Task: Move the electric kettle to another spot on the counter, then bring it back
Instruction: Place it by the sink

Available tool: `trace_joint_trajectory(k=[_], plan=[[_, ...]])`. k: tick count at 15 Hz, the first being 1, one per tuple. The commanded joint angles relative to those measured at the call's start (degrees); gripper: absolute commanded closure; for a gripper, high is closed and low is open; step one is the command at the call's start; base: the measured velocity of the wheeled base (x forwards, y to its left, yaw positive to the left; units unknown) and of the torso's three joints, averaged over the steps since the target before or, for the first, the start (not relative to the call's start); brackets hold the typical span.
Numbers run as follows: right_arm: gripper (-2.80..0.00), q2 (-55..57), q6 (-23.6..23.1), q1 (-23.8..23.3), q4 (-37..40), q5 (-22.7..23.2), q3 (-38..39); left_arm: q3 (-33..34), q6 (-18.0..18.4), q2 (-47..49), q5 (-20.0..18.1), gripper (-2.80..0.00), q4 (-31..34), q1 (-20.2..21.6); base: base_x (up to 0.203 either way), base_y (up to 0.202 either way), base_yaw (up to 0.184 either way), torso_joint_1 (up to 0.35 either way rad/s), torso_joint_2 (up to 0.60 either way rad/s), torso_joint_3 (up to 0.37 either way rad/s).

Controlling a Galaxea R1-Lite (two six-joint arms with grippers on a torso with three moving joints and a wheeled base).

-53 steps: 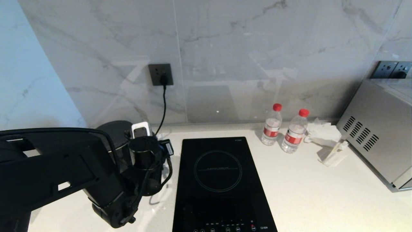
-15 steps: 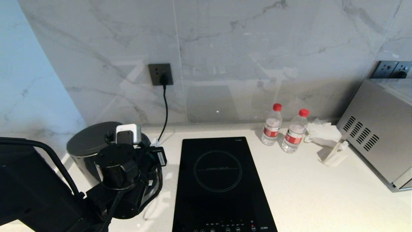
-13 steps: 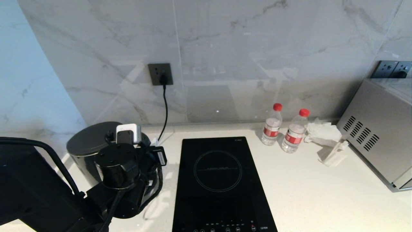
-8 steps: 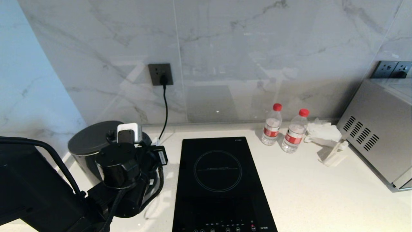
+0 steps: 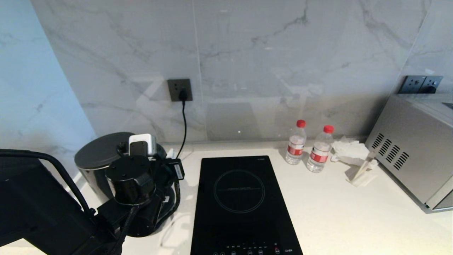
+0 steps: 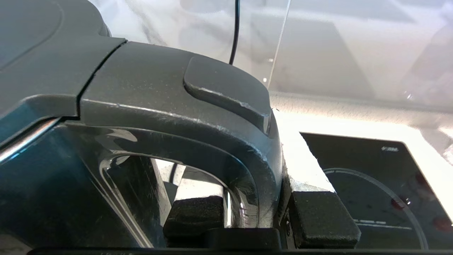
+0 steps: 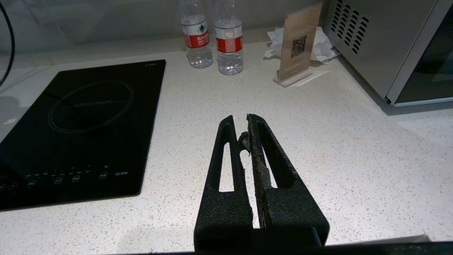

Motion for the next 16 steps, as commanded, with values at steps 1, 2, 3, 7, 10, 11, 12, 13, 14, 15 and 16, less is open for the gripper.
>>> trace_joint_trajectory(k=[1, 2, 3, 7, 10, 11, 12, 13, 14, 15, 16], plan=[[0.0, 0.0, 0.0, 0.0, 0.0, 0.0, 0.0, 0.0, 0.0, 0.2, 0.2, 0.0, -0.5, 0.0, 0.0, 0.0, 0.0, 0.001, 0.0, 0.199], [0.0, 0.0, 0.0, 0.0, 0.0, 0.0, 0.0, 0.1, 0.0, 0.2, 0.2, 0.0, -0.5, 0.0, 0.0, 0.0, 0.0, -0.005, 0.01, 0.201], [0.0, 0.0, 0.0, 0.1, 0.0, 0.0, 0.0, 0.3, 0.0, 0.2, 0.2, 0.0, -0.5, 0.0, 0.0, 0.0, 0.0, 0.001, 0.02, 0.201], [0.0, 0.0, 0.0, 0.0, 0.0, 0.0, 0.0, 0.3, 0.1, 0.2, 0.0, 0.0, -0.5, -0.1, 0.0, 0.0, 0.0, -0.002, 0.0, 0.085], [0.0, 0.0, 0.0, 0.0, 0.0, 0.0, 0.0, 0.2, 0.1, 0.2, 0.1, 0.0, -0.5, -0.1, 0.0, 0.0, 0.0, 0.0, 0.0, 0.0], [0.0, 0.0, 0.0, 0.0, 0.0, 0.0, 0.0, 0.2, 0.1, 0.2, 0.1, 0.0, -0.5, -0.1, 0.0, 0.0, 0.0, 0.0, 0.0, 0.0], [0.0, 0.0, 0.0, 0.0, 0.0, 0.0, 0.0, 0.1, 0.1, 0.1, 0.1, 0.0, -0.5, -0.1, 0.0, 0.0, 0.0, 0.099, -0.24, -0.117], [0.0, 0.0, 0.0, 0.0, 0.0, 0.0, 0.0, 0.2, 0.1, 0.1, 0.1, 0.0, -0.5, -0.1, 0.0, 0.0, 0.0, 0.093, -0.22, -0.111], [0.0, 0.0, 0.0, 0.0, 0.0, 0.0, 0.0, 0.2, 0.2, 0.1, 0.1, 0.0, -0.5, 0.0, 0.0, 0.0, 0.0, 0.09, -0.21, -0.109], [0.0, 0.0, 0.0, 0.0, 0.0, 0.0, 0.0, 0.1, 0.2, 0.1, 0.1, 0.0, -0.5, 0.0, 0.0, 0.0, 0.0, 0.077, -0.17, -0.093], [0.0, 0.0, 0.0, 0.1, 0.0, 0.0, 0.0, 0.1, 0.2, 0.2, 0.1, 0.0, -0.5, -0.1, 0.0, 0.0, 0.0, 0.09, -0.19, -0.101]])
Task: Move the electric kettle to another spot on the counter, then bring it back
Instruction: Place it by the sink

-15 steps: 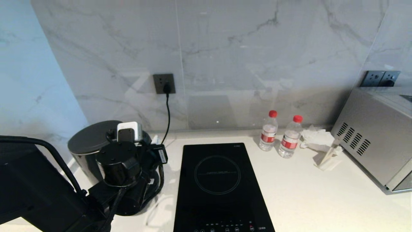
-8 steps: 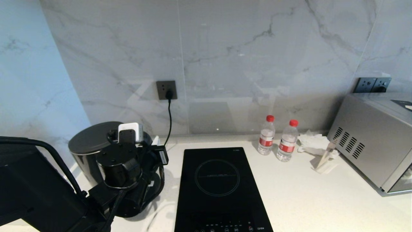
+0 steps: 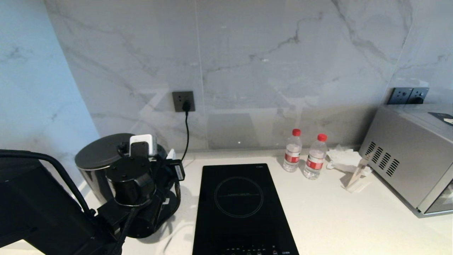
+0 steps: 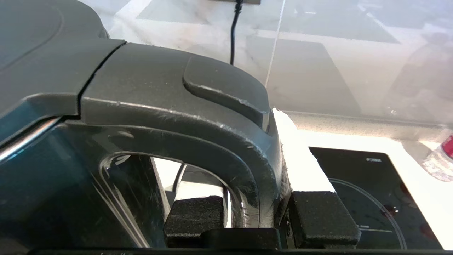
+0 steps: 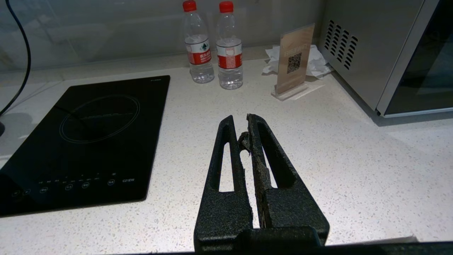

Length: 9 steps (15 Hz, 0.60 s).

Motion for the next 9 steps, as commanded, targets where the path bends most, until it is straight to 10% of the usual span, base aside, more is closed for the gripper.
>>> trace_joint_trajectory(k=[1, 9], plan=[[0.0, 0.0, 0.0, 0.0, 0.0, 0.0, 0.0, -0.1, 0.0, 0.1, 0.2, 0.0, -0.5, 0.0, 0.0, 0.0, 0.0, 0.083, -0.17, -0.089], [0.0, 0.0, 0.1, 0.0, 0.0, 0.0, 0.0, -0.1, -0.1, 0.2, 0.1, 0.0, -0.5, 0.0, 0.0, 0.0, 0.0, 0.04, -0.08, -0.045]])
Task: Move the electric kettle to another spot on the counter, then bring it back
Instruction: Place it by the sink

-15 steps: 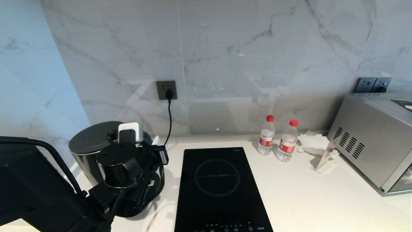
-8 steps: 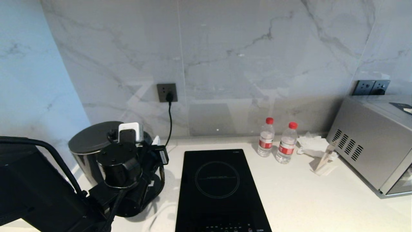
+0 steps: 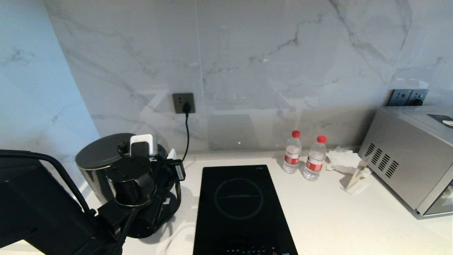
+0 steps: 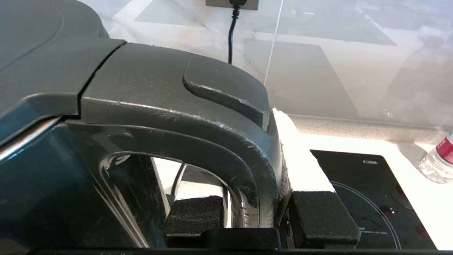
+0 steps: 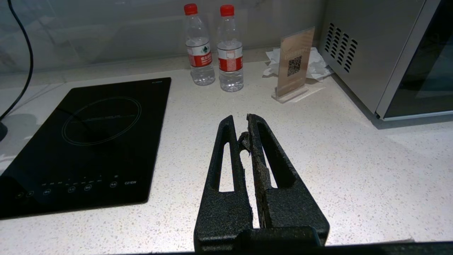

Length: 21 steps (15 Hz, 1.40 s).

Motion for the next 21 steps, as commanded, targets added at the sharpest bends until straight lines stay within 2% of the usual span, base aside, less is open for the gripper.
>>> trace_joint_trajectory(k=[1, 6, 10, 21], plan=[[0.0, 0.0, 0.0, 0.0, 0.0, 0.0, 0.0, 0.0, -0.1, 0.1, 0.1, 0.0, -0.5, -0.1, 0.0, 0.0, 0.0, 0.0, 0.0, 0.0], [0.0, 0.0, 0.0, 0.0, 0.0, 0.0, 0.0, 0.4, -0.1, -0.2, 0.2, 0.0, -0.5, -0.2, -0.001, 0.051, -0.001, 0.003, 0.0, 0.001], [0.0, 0.0, 0.0, 0.0, 0.0, 0.0, 0.0, 4.2, -0.2, -0.7, 0.3, 0.0, -3.3, -3.0, 0.0, 0.144, 0.0, 0.002, 0.0, 0.002], [0.0, 0.0, 0.0, 0.0, 0.0, 0.0, 0.0, 6.4, -0.3, -1.1, 0.8, 0.0, -4.7, -3.1, 0.0, 0.0, 0.0, 0.0, 0.0, 0.0]])
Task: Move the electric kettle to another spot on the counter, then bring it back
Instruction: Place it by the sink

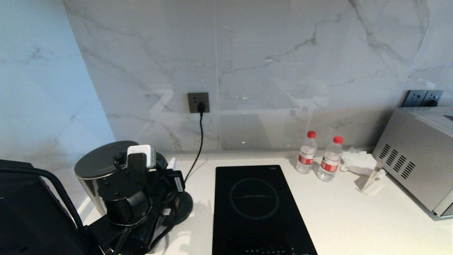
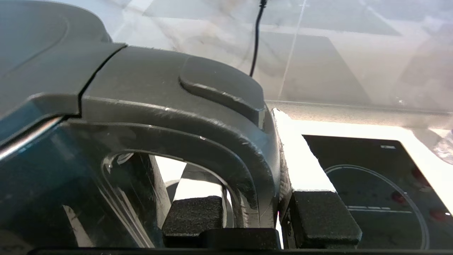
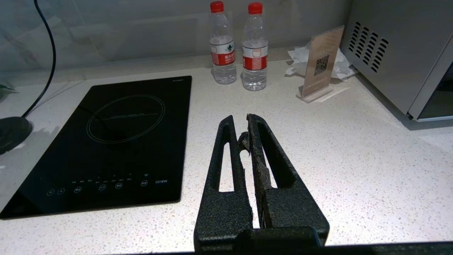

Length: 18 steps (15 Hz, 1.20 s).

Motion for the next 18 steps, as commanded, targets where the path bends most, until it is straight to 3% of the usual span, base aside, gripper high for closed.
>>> trace_joint_trajectory(k=[1, 7, 10, 15, 18], plan=[[0.0, 0.0, 0.0, 0.1, 0.0, 0.0, 0.0, 0.9, -0.1, -0.6, 0.1, 0.0, -0.5, 0.0, 0.0, 0.0, 0.0, 0.0, 0.0, 0.0], [0.0, 0.0, 0.1, 0.0, 0.0, 0.1, 0.0, 13.9, -1.6, -6.6, -0.1, 0.0, -1.0, -3.9, 0.0, 0.0, 0.0, 0.0, 0.0, 0.0], [0.0, 0.0, 0.0, 0.0, 0.0, 0.1, 0.0, 19.2, -3.9, -11.4, 0.4, 0.0, -1.0, -8.7, 0.0, 0.0, 0.0, 0.0, 0.0, 0.0], [0.0, 0.0, 0.0, 0.0, 0.0, 0.0, 0.0, 20.2, -7.8, -12.5, 0.9, 0.0, -1.0, -8.7, 0.0, 0.0, 0.0, 0.0, 0.0, 0.0], [0.0, 0.0, 0.0, 0.0, 0.0, 0.0, 0.0, 20.1, -7.9, -12.5, 0.9, 0.0, -1.0, -8.8, 0.0, 0.0, 0.0, 0.0, 0.0, 0.0]])
